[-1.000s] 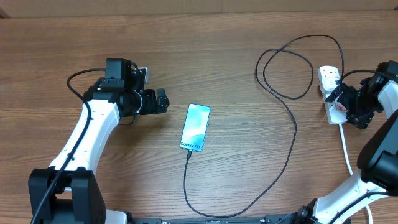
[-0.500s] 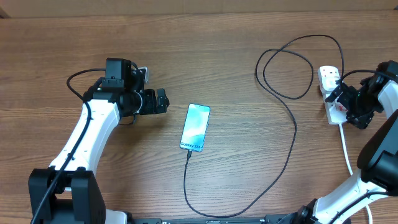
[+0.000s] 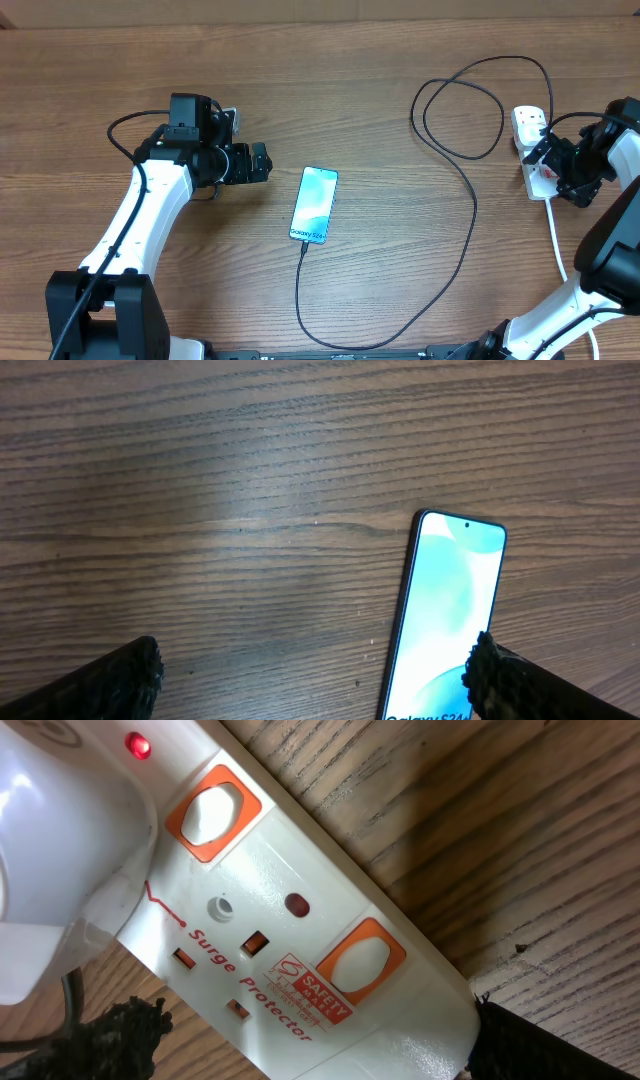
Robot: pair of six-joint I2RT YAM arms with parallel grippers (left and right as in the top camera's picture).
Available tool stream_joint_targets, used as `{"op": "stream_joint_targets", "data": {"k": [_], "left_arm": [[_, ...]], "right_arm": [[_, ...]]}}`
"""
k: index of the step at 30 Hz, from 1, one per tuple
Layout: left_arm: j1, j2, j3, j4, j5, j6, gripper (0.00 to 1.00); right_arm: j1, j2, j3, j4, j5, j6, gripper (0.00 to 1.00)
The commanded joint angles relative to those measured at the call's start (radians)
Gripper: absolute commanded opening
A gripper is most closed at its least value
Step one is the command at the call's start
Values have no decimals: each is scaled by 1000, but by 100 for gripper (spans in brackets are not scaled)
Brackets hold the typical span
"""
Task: Plug charger to phone and switch on socket
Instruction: 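Press the orange switch beside the plugged socket with the right gripper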
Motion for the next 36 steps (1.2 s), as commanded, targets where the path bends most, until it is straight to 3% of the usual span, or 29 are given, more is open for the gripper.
{"op": "stream_joint_targets", "data": {"k": [1,19,36], "left_arm": [[2,-14,20,1,-2,-2,100],[1,-39,12,7,-6,-2,99],[-5,-440,12,7,-6,-2,100]], "right_arm": [[13,-47,15,21,-69,-12,100],[13,-47,15,21,-69,-12,100],[13,-47,15,21,-69,-12,100]]}}
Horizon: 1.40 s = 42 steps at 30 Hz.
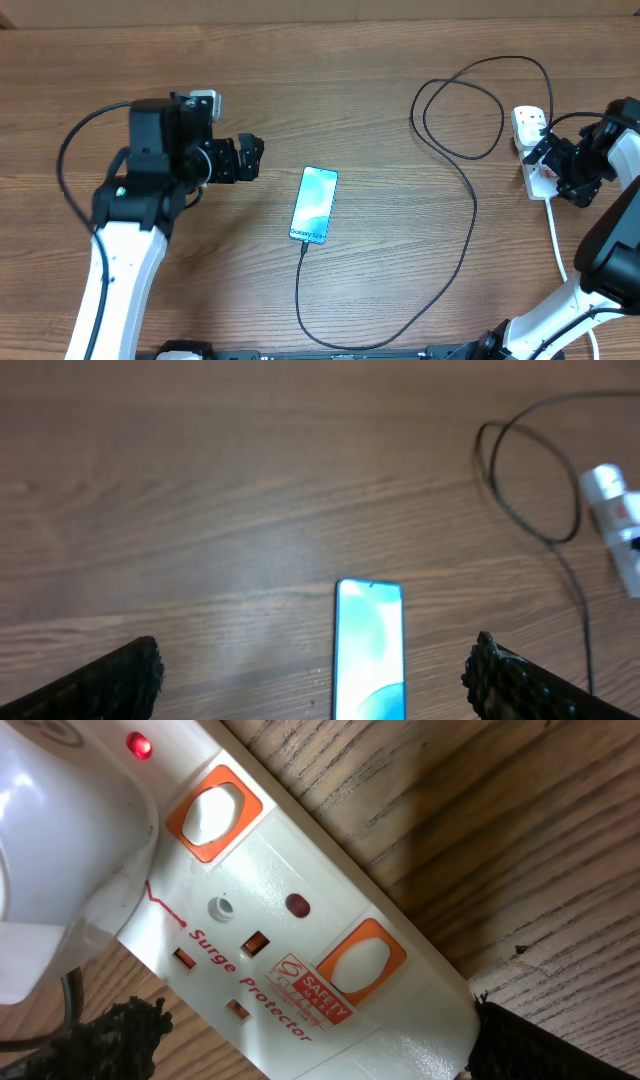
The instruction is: Plug charger to phone and switch on socket
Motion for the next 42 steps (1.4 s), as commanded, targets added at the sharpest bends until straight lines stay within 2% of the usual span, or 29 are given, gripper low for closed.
{"op": "stream_joint_targets", "data": {"k": [1,14,24,42], "left_arm": [[-3,-69,12,3,-3,-2,100],[-3,-224,12,3,-3,-2,100],[-3,-230,2,3,-3,-2,100],[-3,-277,-130,0,-3,-2,99]], "right_arm": [[13,-47,15,20,-69,-9,100],[13,-47,15,21,-69,-9,100],[13,-47,15,20,-69,-9,100],[13,-47,15,21,-69,-9,100]]}}
